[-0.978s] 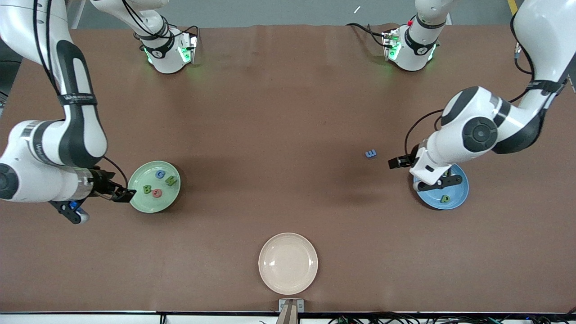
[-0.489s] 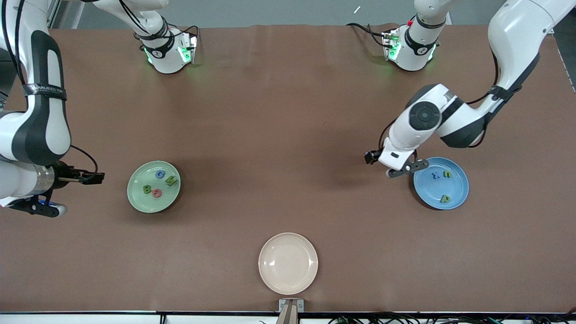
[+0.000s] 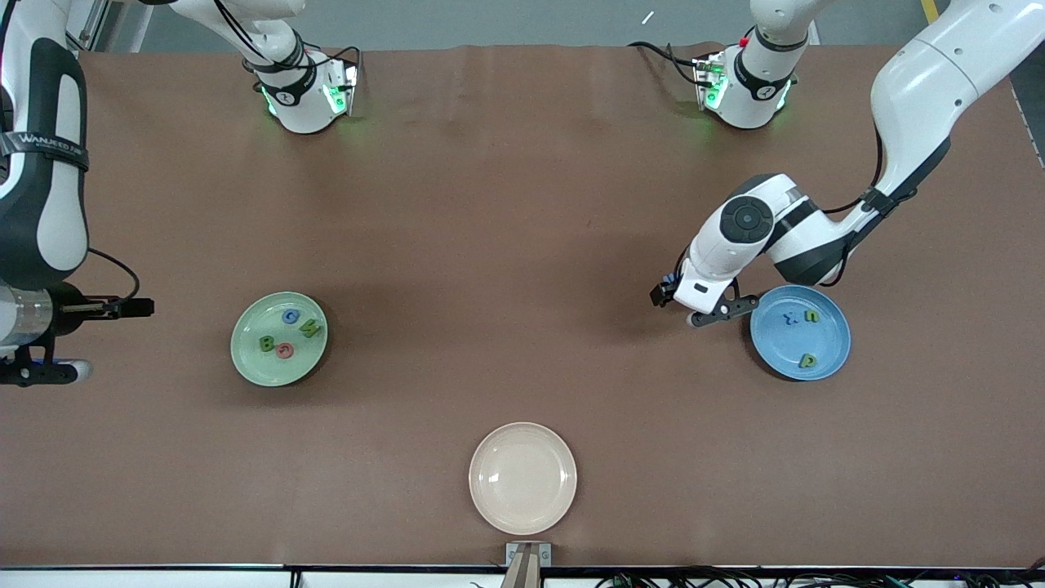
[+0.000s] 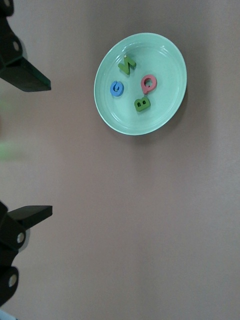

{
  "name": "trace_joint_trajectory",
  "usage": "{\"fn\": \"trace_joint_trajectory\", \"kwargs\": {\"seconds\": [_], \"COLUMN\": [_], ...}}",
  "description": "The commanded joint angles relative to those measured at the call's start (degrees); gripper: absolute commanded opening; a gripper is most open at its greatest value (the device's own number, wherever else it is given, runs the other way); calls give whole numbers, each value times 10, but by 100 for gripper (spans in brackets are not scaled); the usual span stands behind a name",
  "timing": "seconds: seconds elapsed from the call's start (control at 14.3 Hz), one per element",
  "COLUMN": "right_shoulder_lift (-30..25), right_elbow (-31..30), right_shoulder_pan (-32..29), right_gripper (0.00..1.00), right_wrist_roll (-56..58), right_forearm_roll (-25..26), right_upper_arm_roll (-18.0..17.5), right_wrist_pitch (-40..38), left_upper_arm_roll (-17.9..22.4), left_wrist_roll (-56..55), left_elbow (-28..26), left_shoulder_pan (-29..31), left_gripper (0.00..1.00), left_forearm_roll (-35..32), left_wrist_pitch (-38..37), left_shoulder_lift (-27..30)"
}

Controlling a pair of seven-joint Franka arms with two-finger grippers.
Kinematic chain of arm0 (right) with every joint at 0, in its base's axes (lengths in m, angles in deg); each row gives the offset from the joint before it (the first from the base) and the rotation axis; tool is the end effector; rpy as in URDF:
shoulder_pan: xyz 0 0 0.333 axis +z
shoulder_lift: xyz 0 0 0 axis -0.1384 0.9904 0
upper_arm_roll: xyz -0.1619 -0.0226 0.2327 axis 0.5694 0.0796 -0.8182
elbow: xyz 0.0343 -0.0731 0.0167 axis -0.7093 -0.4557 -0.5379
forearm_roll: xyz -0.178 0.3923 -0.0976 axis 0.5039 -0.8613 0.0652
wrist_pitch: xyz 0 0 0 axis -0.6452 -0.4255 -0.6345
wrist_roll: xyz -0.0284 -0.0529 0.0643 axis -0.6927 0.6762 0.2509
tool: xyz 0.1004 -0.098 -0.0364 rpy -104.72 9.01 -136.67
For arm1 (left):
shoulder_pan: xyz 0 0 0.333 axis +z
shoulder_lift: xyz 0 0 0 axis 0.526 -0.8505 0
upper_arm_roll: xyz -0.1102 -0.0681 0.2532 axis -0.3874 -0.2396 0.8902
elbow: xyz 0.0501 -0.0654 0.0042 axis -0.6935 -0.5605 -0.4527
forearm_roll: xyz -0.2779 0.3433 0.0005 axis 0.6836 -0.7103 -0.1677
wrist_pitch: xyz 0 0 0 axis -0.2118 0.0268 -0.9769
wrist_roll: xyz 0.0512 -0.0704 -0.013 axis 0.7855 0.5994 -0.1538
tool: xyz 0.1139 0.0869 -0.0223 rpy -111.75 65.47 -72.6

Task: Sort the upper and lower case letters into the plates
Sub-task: 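Move the left gripper to the blue m while the right gripper withdraws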

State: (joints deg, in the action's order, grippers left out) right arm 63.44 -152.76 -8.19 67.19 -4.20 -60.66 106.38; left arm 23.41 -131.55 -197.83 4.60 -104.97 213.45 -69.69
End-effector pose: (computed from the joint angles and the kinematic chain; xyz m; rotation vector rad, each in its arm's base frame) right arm 0.6810 -0.0978 0.3841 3.0303 0.0104 -0.4941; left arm 0.5118 -0.2611 0.1118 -3.1006 -0.4805 0.0637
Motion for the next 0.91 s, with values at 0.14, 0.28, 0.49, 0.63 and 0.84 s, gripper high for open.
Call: {"fn": "trace_joint_trajectory", "kwargs": {"seconds": [0.14,0.28,0.49,0.63,0.84], "right_shoulder_lift": [-5,-6,-10,-18,-19], "right_elbow": [48,58,68,68,68], "right_shoulder_pan": [-7,-3,-7,-8,-9], "right_gripper": [100,100,100,100,100], "right_wrist_roll": [14,14,14,12,11], "right_forearm_roll": [8,8,-2,-16,-27], "right_upper_arm_roll": [-10,-10,-12,-8,-10], "right_wrist_pitch": [-23,-27,-28,-24,-21], "left_upper_arm_roll": [19,19,19,19,19], "left_wrist_roll": [-34,-42,-45,-51,-54], "left_elbow": [-2,-13,-31,-41,-42], "left_shoulder_pan": [-14,-13,-9,-9,-9], "left_gripper": [99,99,99,99,99], "left_forearm_roll": [-11,-10,-10,-10,-11], "left_wrist_pitch": [24,24,24,24,24], "left_shoulder_lift": [-12,-9,-7,-3,-4]}}
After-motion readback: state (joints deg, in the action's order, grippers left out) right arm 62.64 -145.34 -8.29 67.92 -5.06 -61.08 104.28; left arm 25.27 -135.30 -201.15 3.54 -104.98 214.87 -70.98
